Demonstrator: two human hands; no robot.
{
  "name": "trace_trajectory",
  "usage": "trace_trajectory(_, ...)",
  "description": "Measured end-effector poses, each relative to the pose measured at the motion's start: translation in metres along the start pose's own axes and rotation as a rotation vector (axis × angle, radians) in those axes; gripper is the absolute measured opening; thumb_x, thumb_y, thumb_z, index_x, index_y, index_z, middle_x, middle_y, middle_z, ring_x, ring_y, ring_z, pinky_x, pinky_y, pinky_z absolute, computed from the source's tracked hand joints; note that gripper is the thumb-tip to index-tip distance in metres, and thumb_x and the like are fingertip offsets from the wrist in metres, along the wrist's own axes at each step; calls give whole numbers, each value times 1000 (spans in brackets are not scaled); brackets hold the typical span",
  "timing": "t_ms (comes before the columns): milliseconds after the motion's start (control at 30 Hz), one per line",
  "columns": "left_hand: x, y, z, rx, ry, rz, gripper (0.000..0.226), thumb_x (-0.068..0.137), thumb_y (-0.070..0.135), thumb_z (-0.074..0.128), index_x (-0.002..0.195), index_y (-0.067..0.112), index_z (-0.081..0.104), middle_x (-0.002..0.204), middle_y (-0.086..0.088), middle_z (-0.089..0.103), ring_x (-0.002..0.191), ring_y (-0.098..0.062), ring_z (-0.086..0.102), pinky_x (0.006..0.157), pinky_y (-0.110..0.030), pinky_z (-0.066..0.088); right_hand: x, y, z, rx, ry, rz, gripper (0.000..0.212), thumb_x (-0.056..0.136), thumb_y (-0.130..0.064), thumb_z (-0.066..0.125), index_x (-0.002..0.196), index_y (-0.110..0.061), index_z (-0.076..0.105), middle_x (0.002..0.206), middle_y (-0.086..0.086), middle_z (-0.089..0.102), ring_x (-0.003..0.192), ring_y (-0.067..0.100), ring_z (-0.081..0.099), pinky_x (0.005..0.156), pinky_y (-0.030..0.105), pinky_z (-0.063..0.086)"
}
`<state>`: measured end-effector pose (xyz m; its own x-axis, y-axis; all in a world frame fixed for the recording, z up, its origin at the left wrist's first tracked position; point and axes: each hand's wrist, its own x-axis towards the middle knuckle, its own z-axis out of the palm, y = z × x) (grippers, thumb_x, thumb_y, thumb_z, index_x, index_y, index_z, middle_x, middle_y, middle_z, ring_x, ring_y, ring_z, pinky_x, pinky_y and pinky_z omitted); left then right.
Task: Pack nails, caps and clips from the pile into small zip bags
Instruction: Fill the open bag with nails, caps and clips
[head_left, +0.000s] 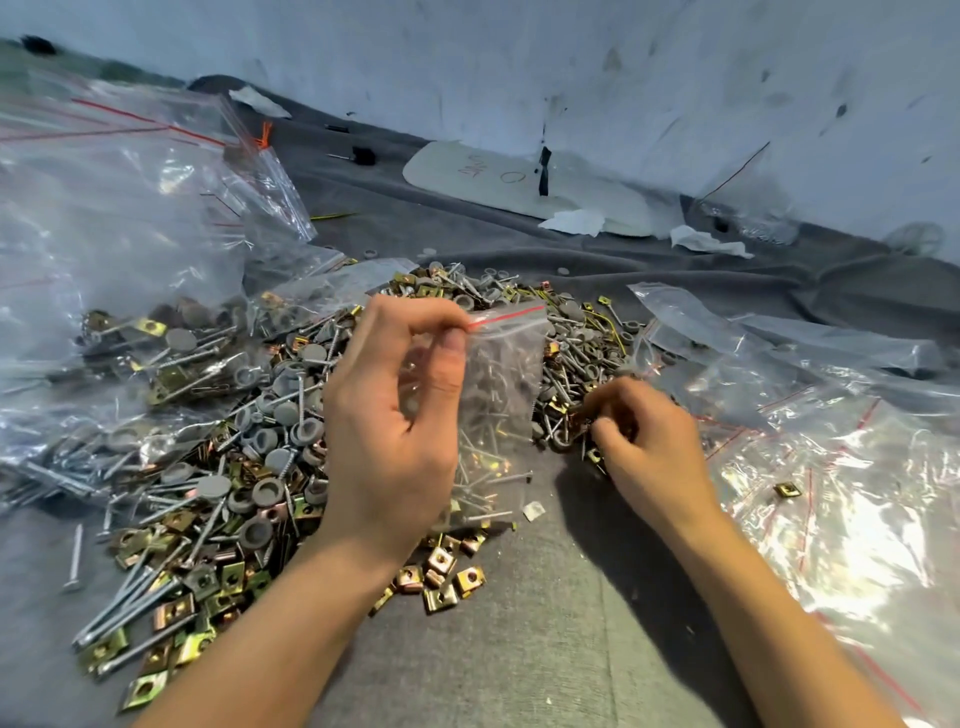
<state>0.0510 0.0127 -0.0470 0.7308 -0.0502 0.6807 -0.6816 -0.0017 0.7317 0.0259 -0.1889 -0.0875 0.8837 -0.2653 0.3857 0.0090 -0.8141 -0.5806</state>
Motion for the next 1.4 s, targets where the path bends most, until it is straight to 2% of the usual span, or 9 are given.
trace_trajectory(133, -1, -3, 1, -41, -39, -43, 17, 97, 17, 50, 95, 33, 53, 87, -6, 56, 68, -14, 57, 59, -12, 48, 0, -1, 0, -137, -92, -49, 9, 81, -17, 71, 89, -15, 66, 86, 2, 57, 86, 20, 49, 76, 34, 38)
trace_trajectory(433, 2, -8, 0, -16, -65, -148, 16, 96, 21, 50, 92, 35, 55, 92, 5, 60, 76, -15, 61, 64, -16, 48, -1, -6, -1, -115, -111, -73, 11, 84, -11, 70, 91, -13, 62, 91, -1, 54, 89, 19, 51, 78, 29, 41)
trace_trajectory(533, 3, -7, 0, -31, -90, -173, 13, 95, 21, 50, 92, 33, 56, 92, 5, 60, 79, -17, 62, 65, -17, 48, -1, -5, 0, -13, -8, -79, 17, 83, -4, 70, 87, -13, 57, 84, 1, 58, 79, 20, 54, 72, 29, 44)
trace_trajectory(667, 3, -8, 2, -36, -164, -190, 12, 95, 18, 52, 92, 30, 57, 89, 8, 62, 81, -11, 64, 69, -23, 55, -3, -8, -2, 108, 147, -123, 22, 85, 1, 67, 98, -16, 60, 83, -8, 59, 74, 1, 55, 68, 7, 40)
trace_trajectory(800, 0, -9, 7, 91, -397, -137, 23, 93, 6, 59, 89, 29, 57, 90, 15, 61, 86, 5, 60, 74, -8, 48, -5, -17, -4, 94, 355, -274, 11, 86, 1, 64, 96, -1, 67, 88, 4, 64, 76, 14, 60, 72, 12, 45)
trace_trajectory(933, -4, -12, 9, 246, -573, 63, 15, 86, 5, 66, 98, 13, 66, 101, 5, 58, 92, 4, 55, 87, -9, 45, -12, -34, -9, 61, 569, -424, 8, 89, -6, 63, 91, 1, 66, 90, -9, 58, 77, 16, 57, 76, 12, 43)
trace_trajectory(1167, -6, -10, 9, 246, -607, 128, 15, 88, 5, 66, 103, 7, 66, 117, -6, 53, 97, -15, 59, 87, -30, 49, -17, -43, -7, 101, 451, -495, 10, 89, -8, 62, 96, -3, 68, 92, -5, 59, 85, 18, 56, 80, 16, 44)
trace_trajectory(1267, -6, -10, 9, 236, -572, 110, 14, 89, 14, 62, 100, 8, 67, 117, -6, 53, 96, -13, 58, 89, -27, 49, -14, -40, -9, 141, 467, -465, 12, 93, -6, 55, 99, -3, 65, 95, 3, 65, 89, 22, 58, 81, 23, 46)
trace_trajectory(1400, -6, -12, 11, 221, -508, 105, 18, 88, 17, 54, 98, 8, 66, 116, -6, 54, 99, -7, 54, 92, -21, 49, -5, -29, -20, 54, 403, -320, 16, 90, -10, 51, 92, -4, 66, 86, -4, 61, 83, 20, 54, 75, 22, 42)
